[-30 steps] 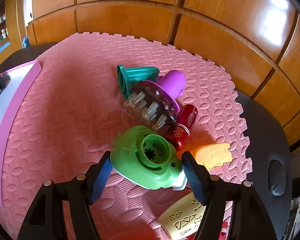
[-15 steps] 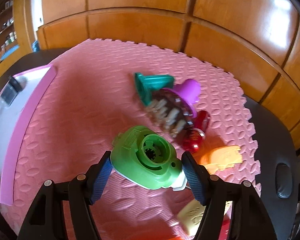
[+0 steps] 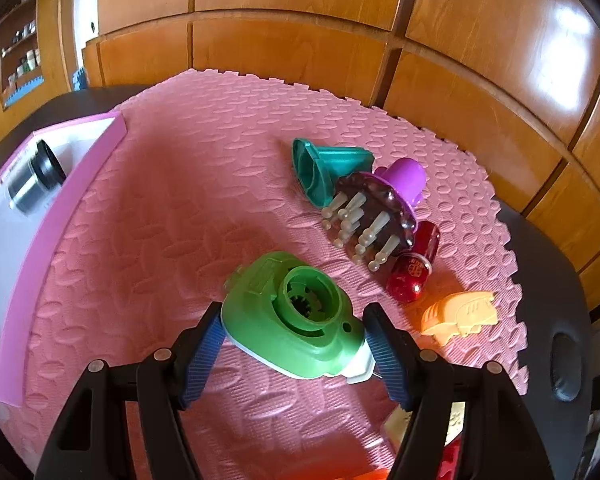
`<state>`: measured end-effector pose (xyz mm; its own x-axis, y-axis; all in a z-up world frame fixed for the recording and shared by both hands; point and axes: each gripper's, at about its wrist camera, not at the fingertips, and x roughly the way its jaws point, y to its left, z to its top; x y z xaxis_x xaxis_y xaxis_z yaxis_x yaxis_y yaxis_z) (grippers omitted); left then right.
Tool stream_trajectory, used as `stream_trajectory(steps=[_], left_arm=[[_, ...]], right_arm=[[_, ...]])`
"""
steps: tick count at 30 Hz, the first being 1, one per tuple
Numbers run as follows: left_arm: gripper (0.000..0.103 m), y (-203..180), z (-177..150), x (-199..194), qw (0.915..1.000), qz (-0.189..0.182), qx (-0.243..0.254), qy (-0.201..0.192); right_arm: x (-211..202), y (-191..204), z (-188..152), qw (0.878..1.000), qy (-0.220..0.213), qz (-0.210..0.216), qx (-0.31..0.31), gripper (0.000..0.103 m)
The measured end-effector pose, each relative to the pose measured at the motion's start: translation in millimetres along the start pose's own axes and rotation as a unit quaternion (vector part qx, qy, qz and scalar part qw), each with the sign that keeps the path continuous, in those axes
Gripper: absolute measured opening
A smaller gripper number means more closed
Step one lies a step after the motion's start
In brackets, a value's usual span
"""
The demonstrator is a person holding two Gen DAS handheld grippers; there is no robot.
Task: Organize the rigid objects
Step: 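Carry the green plug device into the tray and open the right gripper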
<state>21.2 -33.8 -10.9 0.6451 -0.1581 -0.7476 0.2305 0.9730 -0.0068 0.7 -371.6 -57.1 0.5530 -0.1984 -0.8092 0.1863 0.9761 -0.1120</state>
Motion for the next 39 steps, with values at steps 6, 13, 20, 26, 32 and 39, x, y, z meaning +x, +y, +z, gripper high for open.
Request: stream_trajectory(steps=[6,13,20,26,32,39], left_arm=[[0.074,9,-4,-2,1.0,0.005,-0.004,-0.003],[0.074,15,-8,-3,0.9999,0.005,-0.01,-0.004],[0.074,26,-12,-2,0.9998,0.002,-0.02,-0.001],[0.074,40,-17,-2,0.9993,0.007,-0.036,0.002],[0.074,61,-15,-6,0.9978,0.02,-0.063,-0.004],[0.074,76,-16,-3,0.996,0.032,-0.083,0.001]], right_arm=[[-21,17,8,0.999,-0.02,0.036,0.01,0.071],[-43,59,20,0.995,-0.037,0.091,-0.004,0.071],[-63,122,40,0.986,-0.056,0.146,-0.052,0.071],[-66,167,44,0.979,-0.054,0.178,-0.086,0.071],[-61,206,55,0.971,-0.053,0.201,-0.117,0.071],[-42,235,82,0.97,-0.05,0.201,-0.129,0.071]])
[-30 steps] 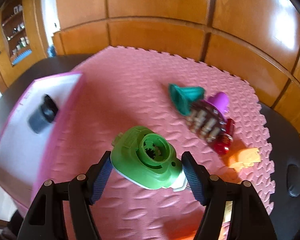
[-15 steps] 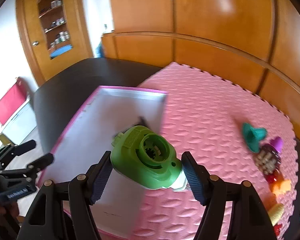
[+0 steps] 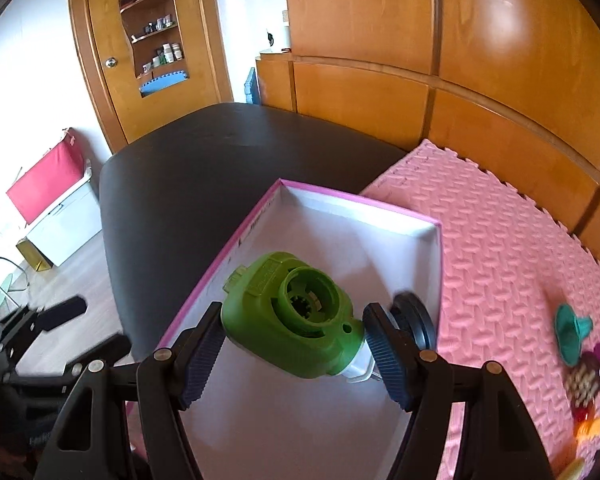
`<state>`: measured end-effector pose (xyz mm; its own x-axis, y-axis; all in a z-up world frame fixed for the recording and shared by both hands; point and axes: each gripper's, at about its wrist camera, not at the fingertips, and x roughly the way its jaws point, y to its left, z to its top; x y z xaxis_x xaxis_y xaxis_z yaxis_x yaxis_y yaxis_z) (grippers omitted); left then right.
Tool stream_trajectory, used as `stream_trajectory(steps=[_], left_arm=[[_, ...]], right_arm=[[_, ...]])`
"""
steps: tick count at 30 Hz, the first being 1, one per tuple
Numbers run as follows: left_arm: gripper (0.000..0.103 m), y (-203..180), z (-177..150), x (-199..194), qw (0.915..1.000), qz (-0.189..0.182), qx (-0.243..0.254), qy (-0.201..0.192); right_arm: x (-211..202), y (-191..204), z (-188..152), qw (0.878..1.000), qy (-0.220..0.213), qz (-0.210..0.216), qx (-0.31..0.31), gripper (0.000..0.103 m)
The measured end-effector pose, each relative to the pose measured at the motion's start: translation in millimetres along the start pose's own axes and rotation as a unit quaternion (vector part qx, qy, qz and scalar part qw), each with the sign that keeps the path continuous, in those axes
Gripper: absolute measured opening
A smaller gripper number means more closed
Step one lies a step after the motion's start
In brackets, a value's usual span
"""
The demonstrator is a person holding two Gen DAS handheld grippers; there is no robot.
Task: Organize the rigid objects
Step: 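Carry the green plug device into the tray and open the right gripper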
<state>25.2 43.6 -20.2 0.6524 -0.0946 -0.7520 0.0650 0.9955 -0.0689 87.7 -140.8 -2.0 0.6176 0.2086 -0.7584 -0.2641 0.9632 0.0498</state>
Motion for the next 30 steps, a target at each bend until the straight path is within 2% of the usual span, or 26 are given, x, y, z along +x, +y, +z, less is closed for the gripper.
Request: stream_trajectory(steps=[6,13,15,18,21,30], left_arm=[[0.074,6,-4,6,0.9999,0.0,-0.005,0.012],[0.074,8,-3,15,0.9996,0.002,-0.012,0.024],[0.074,8,-4,17,0.9996,0.003,-0.013,0.026],[0.074,7,-4,19,0.9995,0.002,-0.015,0.028],[0.076,8,-2,18,0.9995,0.002,-0.016,0.026],[0.078,-1,-2,9,0.9999,-0.002,-0.005,0.013]], right_arm=[[41,6,27,1.0,0.021,-0.018,-0.01,0.071],[92,11,32,0.998,0.063,-0.025,-0.014,0.071],[93,8,32,0.998,0.059,-0.022,-0.012,0.071],[89,4,32,0.998,0.061,-0.003,-0.001,0.073],[70,0,31,0.999,0.037,0.01,0.012,0.086],[14,-8,2,1.0,-0.002,-0.001,0.027,0.086]])
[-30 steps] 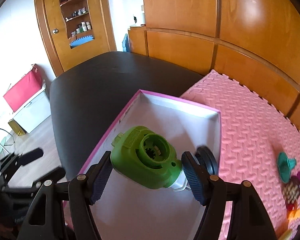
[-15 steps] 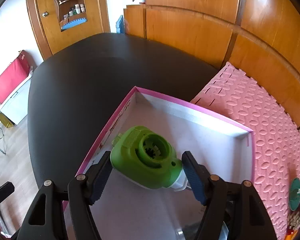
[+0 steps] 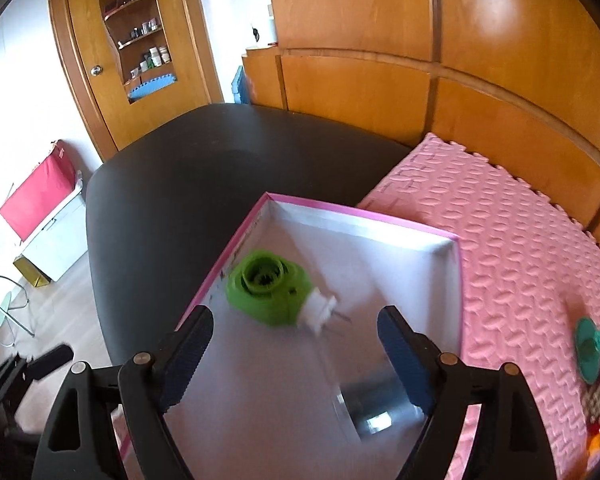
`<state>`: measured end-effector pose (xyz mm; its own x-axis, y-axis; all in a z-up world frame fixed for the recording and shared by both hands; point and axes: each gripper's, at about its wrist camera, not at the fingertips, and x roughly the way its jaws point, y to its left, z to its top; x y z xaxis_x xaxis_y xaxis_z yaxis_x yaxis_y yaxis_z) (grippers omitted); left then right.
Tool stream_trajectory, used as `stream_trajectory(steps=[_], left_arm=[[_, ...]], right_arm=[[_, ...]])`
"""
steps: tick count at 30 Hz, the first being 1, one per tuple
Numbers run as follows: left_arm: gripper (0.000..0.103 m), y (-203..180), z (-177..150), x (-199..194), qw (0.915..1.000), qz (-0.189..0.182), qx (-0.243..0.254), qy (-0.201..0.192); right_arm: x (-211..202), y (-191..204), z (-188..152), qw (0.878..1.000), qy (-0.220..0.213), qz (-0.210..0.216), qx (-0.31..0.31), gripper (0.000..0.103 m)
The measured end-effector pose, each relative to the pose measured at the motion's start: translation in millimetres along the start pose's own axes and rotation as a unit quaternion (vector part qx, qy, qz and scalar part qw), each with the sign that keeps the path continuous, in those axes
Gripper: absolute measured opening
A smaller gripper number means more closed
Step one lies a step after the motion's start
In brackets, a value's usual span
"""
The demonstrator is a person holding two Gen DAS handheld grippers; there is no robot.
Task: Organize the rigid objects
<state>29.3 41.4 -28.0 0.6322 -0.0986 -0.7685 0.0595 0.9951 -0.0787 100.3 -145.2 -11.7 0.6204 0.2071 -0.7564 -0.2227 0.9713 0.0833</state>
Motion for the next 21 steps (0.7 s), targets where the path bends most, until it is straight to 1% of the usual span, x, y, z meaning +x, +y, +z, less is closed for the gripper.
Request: stream_trajectory(steps=[6,15,21], left_arm=[[0.081,-11,-1,-11,0.9998,-0.007,0.017,-0.012],[0.081,-26,-3,-19,0.9989,-0.013,0.041,-0.019],[0.081,-39,-5,-23,0.9978,-0.02,0.06,-0.02]], right_arm=[[-31,-5,-22,1.0,-0.018,-0.024,-0.007,0.086],[-56,-13,-46,0.998,-0.023,-0.048,-0.012,0.086],[-75,-30,-58,0.997,-0.032,-0.065,0.005,0.086]])
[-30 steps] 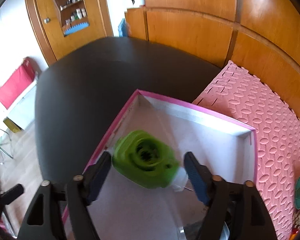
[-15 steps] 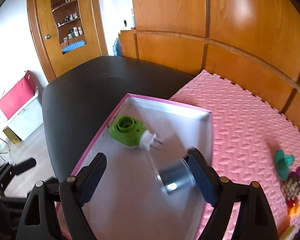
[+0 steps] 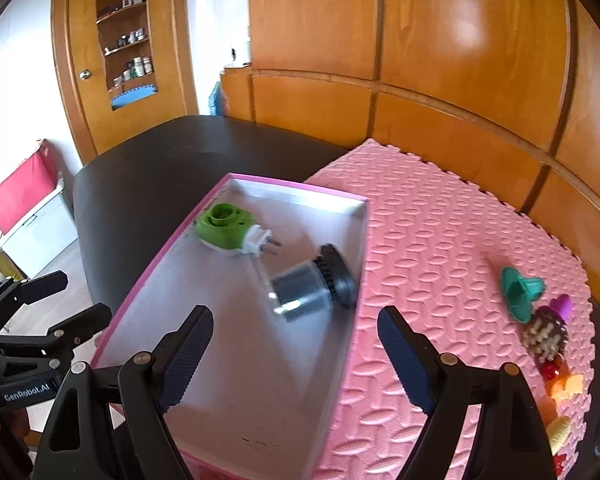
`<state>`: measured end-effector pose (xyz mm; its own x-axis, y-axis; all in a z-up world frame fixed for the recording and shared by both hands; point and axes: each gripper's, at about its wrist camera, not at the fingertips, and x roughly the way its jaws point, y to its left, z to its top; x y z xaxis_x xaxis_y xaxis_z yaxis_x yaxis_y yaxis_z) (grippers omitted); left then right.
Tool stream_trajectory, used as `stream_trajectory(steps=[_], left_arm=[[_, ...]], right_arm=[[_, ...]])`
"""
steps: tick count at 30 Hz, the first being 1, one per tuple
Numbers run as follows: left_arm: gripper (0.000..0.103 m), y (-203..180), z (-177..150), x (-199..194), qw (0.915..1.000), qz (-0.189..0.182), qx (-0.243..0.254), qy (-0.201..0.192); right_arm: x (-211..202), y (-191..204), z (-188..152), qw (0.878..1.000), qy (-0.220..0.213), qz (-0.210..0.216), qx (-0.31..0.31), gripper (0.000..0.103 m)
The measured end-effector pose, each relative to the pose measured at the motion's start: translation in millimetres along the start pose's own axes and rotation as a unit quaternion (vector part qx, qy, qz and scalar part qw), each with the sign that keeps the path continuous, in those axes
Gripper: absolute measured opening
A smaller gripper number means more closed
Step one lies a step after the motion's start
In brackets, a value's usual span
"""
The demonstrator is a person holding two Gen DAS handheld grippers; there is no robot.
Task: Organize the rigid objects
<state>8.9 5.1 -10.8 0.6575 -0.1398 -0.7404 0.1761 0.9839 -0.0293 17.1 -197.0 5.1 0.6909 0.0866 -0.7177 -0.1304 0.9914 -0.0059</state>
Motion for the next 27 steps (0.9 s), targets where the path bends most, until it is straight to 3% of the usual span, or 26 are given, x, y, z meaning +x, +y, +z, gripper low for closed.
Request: stream_trajectory(steps=[11,17,22,27], left_arm=[[0.081,-36,3,-4,0.9986,-0.024,0.047,-0.007],[0.081,-66,4,-8,0.9951,-0.048,0.085,-0.013],[0.081,-96,7,-14,0.9888,-0.087,0.12,-0.014],[0.081,-136,8,-13,0.9786,-0.129,0.16,-0.006]], right_arm=[[-32,-73,-17,0.997,-0.011,-0.066,0.047,0.086],[-57,-129,-37,0.988,-0.014,-0.117,0.097,0.086],[-83,-183,-61,0.972,-0.021,-0.177,0.15,0.086],[-109,-250,-100,0.938,-0.036,-0.235,0.253,0.086]])
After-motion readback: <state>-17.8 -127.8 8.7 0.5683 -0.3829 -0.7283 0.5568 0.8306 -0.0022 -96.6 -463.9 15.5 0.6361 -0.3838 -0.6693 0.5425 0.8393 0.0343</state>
